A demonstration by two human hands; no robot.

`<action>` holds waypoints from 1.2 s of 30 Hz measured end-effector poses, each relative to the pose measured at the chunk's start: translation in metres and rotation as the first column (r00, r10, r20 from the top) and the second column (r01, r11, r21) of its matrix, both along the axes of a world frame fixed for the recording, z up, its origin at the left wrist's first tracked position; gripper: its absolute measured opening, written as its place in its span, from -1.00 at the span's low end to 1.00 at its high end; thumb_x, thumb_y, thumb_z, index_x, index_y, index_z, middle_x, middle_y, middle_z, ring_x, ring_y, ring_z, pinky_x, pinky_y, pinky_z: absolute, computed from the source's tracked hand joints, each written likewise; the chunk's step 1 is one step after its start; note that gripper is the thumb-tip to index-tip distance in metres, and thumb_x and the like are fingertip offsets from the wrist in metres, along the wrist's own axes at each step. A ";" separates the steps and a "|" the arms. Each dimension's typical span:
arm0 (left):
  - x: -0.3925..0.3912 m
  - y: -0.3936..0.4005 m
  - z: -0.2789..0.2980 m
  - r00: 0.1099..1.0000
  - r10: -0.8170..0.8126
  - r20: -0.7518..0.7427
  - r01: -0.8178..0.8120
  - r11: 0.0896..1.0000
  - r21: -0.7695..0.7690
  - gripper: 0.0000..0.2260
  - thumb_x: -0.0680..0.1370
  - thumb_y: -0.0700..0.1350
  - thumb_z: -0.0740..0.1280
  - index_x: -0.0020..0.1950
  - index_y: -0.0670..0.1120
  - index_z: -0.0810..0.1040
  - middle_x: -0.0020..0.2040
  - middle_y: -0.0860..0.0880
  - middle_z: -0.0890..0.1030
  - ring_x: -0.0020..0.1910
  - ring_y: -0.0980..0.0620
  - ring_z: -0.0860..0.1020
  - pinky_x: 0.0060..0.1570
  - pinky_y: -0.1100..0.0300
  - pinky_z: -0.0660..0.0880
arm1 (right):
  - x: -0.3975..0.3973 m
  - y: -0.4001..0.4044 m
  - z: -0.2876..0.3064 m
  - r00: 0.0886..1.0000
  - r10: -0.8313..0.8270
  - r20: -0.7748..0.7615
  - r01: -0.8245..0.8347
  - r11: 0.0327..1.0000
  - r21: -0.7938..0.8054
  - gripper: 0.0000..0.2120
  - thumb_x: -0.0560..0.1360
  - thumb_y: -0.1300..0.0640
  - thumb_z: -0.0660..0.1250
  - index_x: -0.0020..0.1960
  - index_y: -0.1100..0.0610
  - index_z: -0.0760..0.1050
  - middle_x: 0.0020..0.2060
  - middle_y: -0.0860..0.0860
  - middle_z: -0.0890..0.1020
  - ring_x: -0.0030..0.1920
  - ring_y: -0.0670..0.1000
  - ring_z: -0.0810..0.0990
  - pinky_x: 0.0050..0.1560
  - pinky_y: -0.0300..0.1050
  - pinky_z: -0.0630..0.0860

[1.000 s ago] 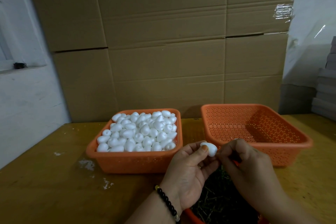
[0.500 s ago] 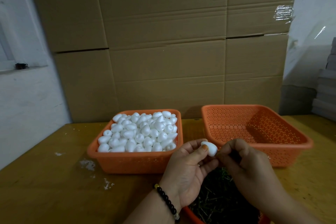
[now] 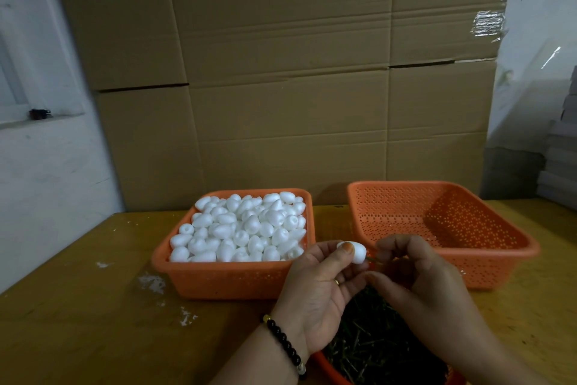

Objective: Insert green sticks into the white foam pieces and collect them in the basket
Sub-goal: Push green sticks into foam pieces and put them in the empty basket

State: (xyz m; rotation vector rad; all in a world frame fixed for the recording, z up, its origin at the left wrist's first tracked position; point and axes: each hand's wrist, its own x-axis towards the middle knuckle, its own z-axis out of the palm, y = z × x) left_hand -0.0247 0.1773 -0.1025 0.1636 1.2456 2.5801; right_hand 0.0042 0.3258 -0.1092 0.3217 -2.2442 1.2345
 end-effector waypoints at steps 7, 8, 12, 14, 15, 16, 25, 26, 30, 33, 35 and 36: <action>0.003 0.004 -0.002 0.999 0.015 -0.030 -0.019 0.992 -0.124 -0.68 0.32 -0.12 0.46 0.02 -0.17 0.53 -0.16 -0.12 0.65 -0.19 0.00 0.58 -0.19 0.13 0.58 | 0.001 0.001 -0.001 0.999 0.031 0.034 -0.031 1.000 0.000 -0.61 0.33 0.24 0.54 0.04 -0.06 0.51 -0.10 -0.10 0.64 -0.14 -0.10 0.66 -0.13 -0.05 0.62; 0.003 0.004 -0.003 1.000 0.018 -0.021 -0.021 0.991 -0.133 -0.67 0.31 -0.11 0.46 0.01 -0.17 0.53 -0.16 -0.12 0.64 -0.19 0.00 0.58 -0.19 0.12 0.58 | 0.001 0.001 -0.001 0.999 0.032 0.036 -0.031 1.000 -0.003 -0.61 0.33 0.23 0.54 0.04 -0.05 0.51 -0.09 -0.10 0.64 -0.14 -0.10 0.66 -0.12 -0.04 0.62; 0.003 0.005 -0.004 0.999 0.038 0.008 -0.036 0.989 -0.142 -0.67 0.31 -0.06 0.47 -0.03 -0.17 0.49 -0.18 -0.10 0.66 -0.23 0.02 0.60 -0.23 0.15 0.58 | 0.001 -0.001 -0.002 0.999 0.038 0.037 -0.038 0.999 0.003 -0.59 0.31 0.23 0.56 0.06 -0.05 0.52 -0.08 -0.11 0.63 -0.13 -0.13 0.66 -0.11 -0.06 0.61; 0.003 0.005 -0.004 0.999 0.029 0.030 -0.025 0.991 -0.129 -0.69 0.36 -0.05 0.45 -0.03 -0.19 0.49 -0.15 -0.13 0.66 -0.20 -0.01 0.60 -0.23 0.15 0.57 | 0.001 -0.002 -0.003 0.999 0.043 0.023 -0.044 0.999 0.007 -0.58 0.30 0.26 0.56 0.05 -0.04 0.52 -0.08 -0.11 0.63 -0.13 -0.14 0.66 -0.10 -0.07 0.61; 0.003 0.005 -0.004 0.999 0.016 0.039 -0.011 0.993 -0.121 -0.70 0.39 -0.05 0.44 -0.03 -0.20 0.49 -0.13 -0.15 0.66 -0.18 -0.02 0.61 -0.22 0.14 0.57 | 0.001 -0.002 -0.004 0.999 0.046 0.015 -0.047 0.999 0.010 -0.58 0.30 0.27 0.57 0.05 -0.03 0.53 -0.09 -0.10 0.64 -0.12 -0.14 0.66 -0.09 -0.06 0.61; 0.003 0.005 -0.005 0.999 0.002 0.045 0.003 0.993 -0.114 -0.72 0.40 -0.05 0.43 -0.05 -0.21 0.50 -0.12 -0.16 0.66 -0.17 -0.03 0.61 -0.22 0.15 0.57 | 0.000 -0.002 -0.005 0.999 0.049 0.004 -0.049 0.999 0.016 -0.57 0.29 0.28 0.57 0.06 -0.01 0.53 -0.09 -0.10 0.64 -0.10 -0.13 0.66 -0.07 -0.04 0.61; 0.003 0.005 -0.004 0.995 0.042 -0.087 -0.066 0.955 -0.289 -0.54 0.36 0.14 0.42 0.04 -0.21 0.54 -0.12 -0.09 0.66 -0.20 0.04 0.62 -0.20 0.18 0.56 | 0.001 0.003 -0.001 0.989 0.017 -0.145 -0.011 0.999 0.043 -0.77 0.40 0.02 0.38 0.05 -0.05 0.54 -0.10 -0.18 0.62 -0.06 -0.16 0.61 -0.11 -0.13 0.58; 0.002 0.004 -0.003 0.991 0.069 -0.117 -0.103 0.943 -0.316 -0.57 0.37 0.14 0.42 0.01 -0.19 0.55 -0.12 -0.08 0.65 -0.23 0.05 0.61 -0.22 0.19 0.55 | -0.001 0.006 0.000 0.989 -0.027 -0.147 0.033 0.999 0.037 -0.77 0.41 0.02 0.36 0.07 -0.07 0.52 -0.07 -0.18 0.61 -0.05 -0.17 0.60 -0.10 -0.11 0.58; 0.000 -0.002 -0.002 0.949 0.119 -0.292 -0.245 0.860 -0.447 -0.85 0.51 -0.04 0.41 -0.01 -0.09 0.58 -0.15 -0.03 0.64 -0.25 0.13 0.61 -0.22 0.24 0.57 | -0.008 0.023 0.006 0.959 -0.238 -0.154 0.249 0.967 0.056 -0.68 0.47 -0.09 0.19 0.19 -0.06 0.47 0.01 -0.14 0.56 -0.03 -0.12 0.57 -0.14 -0.12 0.54; -0.003 -0.009 0.000 0.868 0.124 -0.481 -0.406 0.734 -0.545 -0.92 0.52 -0.10 0.40 -0.02 0.05 0.57 -0.16 0.06 0.62 -0.17 0.14 0.61 -0.20 0.26 0.57 | -0.014 0.039 0.004 0.908 -0.402 -0.120 0.419 0.883 0.211 -0.63 0.49 -0.06 0.17 0.21 0.06 0.51 0.04 0.06 0.62 0.00 0.13 0.59 -0.02 0.21 0.54; -0.007 -0.016 0.003 0.785 0.115 -0.609 -0.536 0.618 -0.575 -0.90 0.51 -0.10 0.41 -0.07 0.11 0.56 -0.17 0.12 0.60 -0.19 0.20 0.57 -0.19 0.32 0.54 | -0.020 0.048 -0.001 0.858 -0.495 -0.140 0.511 0.787 0.346 -0.71 0.50 0.04 0.27 0.17 0.09 0.55 0.01 0.12 0.65 0.03 0.20 0.60 0.13 0.25 0.45; -0.009 -0.020 0.005 0.730 0.106 -0.676 -0.611 0.544 -0.575 -0.89 0.51 -0.09 0.41 -0.09 0.12 0.54 -0.18 0.14 0.59 -0.22 0.23 0.55 -0.22 0.37 0.50 | -0.023 0.052 -0.004 0.841 -0.523 -0.142 0.532 0.749 0.394 -0.74 0.49 0.09 0.32 0.17 0.08 0.56 0.00 0.12 0.66 0.04 0.20 0.60 0.18 0.24 0.40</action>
